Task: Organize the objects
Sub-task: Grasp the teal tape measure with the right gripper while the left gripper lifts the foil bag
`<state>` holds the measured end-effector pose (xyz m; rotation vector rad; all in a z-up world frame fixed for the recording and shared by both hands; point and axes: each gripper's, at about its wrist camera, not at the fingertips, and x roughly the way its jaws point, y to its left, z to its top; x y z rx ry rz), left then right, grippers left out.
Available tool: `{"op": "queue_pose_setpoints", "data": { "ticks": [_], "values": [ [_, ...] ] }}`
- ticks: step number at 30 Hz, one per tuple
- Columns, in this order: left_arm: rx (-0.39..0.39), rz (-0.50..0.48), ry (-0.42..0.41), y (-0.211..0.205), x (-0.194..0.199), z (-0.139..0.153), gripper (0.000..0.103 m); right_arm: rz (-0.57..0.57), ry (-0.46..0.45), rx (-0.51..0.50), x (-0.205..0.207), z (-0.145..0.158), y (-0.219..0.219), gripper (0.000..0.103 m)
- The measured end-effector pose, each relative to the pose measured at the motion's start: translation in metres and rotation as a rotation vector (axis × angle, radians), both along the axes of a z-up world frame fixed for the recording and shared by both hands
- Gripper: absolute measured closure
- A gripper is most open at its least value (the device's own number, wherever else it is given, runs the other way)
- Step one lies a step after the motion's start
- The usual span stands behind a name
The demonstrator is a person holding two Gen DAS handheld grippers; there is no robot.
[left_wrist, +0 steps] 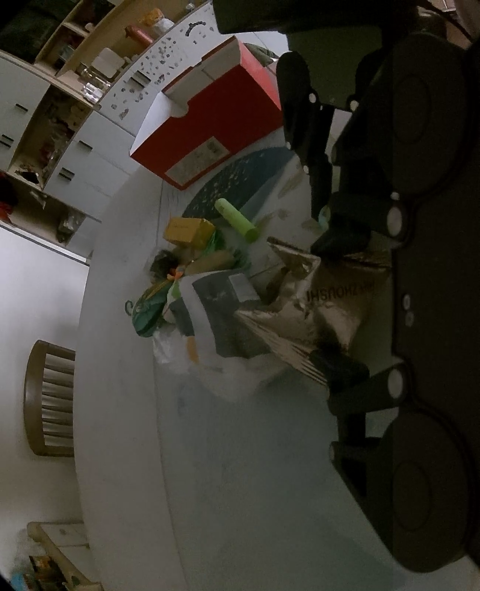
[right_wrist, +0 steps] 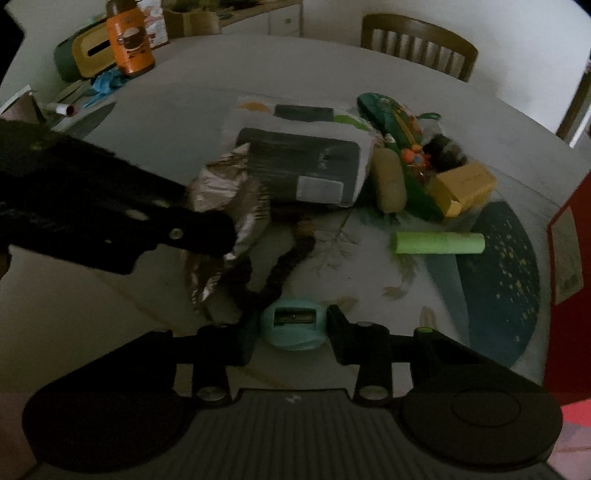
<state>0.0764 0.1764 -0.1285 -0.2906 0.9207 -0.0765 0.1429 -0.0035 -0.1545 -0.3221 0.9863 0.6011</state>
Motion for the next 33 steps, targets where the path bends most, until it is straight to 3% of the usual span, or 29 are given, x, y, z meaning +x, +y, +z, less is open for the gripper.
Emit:
{"op": "queue_pose_setpoints", "data": {
  "ticks": [7, 13, 20, 33],
  "values": [
    [-0.022, -0.016, -0.004, 0.001, -0.007, 0.008, 0.052, -0.069, -0.014, 0.029, -0.008, 0.016, -0.013, 0.065],
    [-0.052, -0.030, -0.015, -0.005, -0.007, 0.020, 0.060, -0.136, -0.050, 0.061, -0.017, 0.051, -0.037, 0.065],
    [-0.051, -0.046, -0.052, -0.022, -0.005, 0.034, 0.061, -0.222, -0.105, 0.106, -0.016, 0.092, -0.072, 0.065],
    [-0.011, -0.081, -0.109, -0.102, 0.030, 0.083, 0.061, -0.333, -0.145, 0.129, 0.003, 0.137, -0.182, 0.065]
  ]
}}
